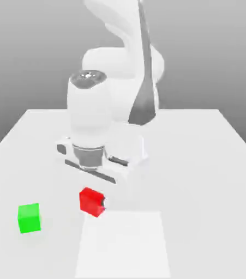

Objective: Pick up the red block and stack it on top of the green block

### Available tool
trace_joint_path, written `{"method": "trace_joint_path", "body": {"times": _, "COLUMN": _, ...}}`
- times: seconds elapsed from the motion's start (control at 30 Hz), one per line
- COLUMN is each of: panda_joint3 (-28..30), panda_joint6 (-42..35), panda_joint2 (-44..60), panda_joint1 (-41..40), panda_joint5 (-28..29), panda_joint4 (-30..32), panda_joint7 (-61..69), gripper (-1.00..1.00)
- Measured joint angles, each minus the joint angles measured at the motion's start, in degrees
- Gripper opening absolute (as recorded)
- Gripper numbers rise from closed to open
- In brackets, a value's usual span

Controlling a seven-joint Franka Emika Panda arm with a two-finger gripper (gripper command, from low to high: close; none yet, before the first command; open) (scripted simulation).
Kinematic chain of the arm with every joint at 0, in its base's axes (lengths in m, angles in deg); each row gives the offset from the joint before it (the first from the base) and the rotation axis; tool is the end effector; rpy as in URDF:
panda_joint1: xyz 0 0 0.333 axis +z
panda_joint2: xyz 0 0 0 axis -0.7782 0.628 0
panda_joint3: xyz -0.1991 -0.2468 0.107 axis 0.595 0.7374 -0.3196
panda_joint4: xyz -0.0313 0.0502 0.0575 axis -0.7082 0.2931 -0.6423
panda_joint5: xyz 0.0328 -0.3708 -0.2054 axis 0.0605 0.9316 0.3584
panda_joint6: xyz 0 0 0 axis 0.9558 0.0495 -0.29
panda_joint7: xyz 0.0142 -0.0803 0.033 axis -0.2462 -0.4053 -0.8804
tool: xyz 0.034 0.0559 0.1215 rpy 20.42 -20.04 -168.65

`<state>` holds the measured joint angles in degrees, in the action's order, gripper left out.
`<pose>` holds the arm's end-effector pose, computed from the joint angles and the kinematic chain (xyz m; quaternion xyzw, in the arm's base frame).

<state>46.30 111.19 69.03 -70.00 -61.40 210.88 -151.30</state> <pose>0.3713 -0.1536 0.1853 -0.6932 0.7208 -0.0004 0.0009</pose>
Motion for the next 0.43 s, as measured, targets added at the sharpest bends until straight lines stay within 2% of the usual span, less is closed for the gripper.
{"method": "trace_joint_path", "body": {"times": 0.13, "panda_joint3": 4.35, "panda_joint6": -3.02, "panda_joint2": 0.87, "panda_joint1": -9.15, "panda_joint5": 0.21, "panda_joint4": -3.85, "panda_joint7": -1.46, "gripper": -1.0}}
{"method": "trace_joint_path", "body": {"times": 0.3, "panda_joint3": 1.85, "panda_joint6": 5.32, "panda_joint2": 10.22, "panda_joint1": -10.7, "panda_joint5": -2.51, "panda_joint4": -4.8, "panda_joint7": 0.31, "gripper": -1.0}}
{"method": "trace_joint_path", "body": {"times": 0.33, "panda_joint3": 1.63, "panda_joint6": 6.44, "panda_joint2": 11.41, "panda_joint1": -10.79, "panda_joint5": -2.91, "panda_joint4": -4.86, "panda_joint7": 0.61, "gripper": 1.0}}
{"method": "trace_joint_path", "body": {"times": 0.43, "panda_joint3": 1.63, "panda_joint6": 6.44, "panda_joint2": 11.41, "panda_joint1": -10.79, "panda_joint5": -2.91, "panda_joint4": -4.86, "panda_joint7": 0.6, "gripper": 1.0}}
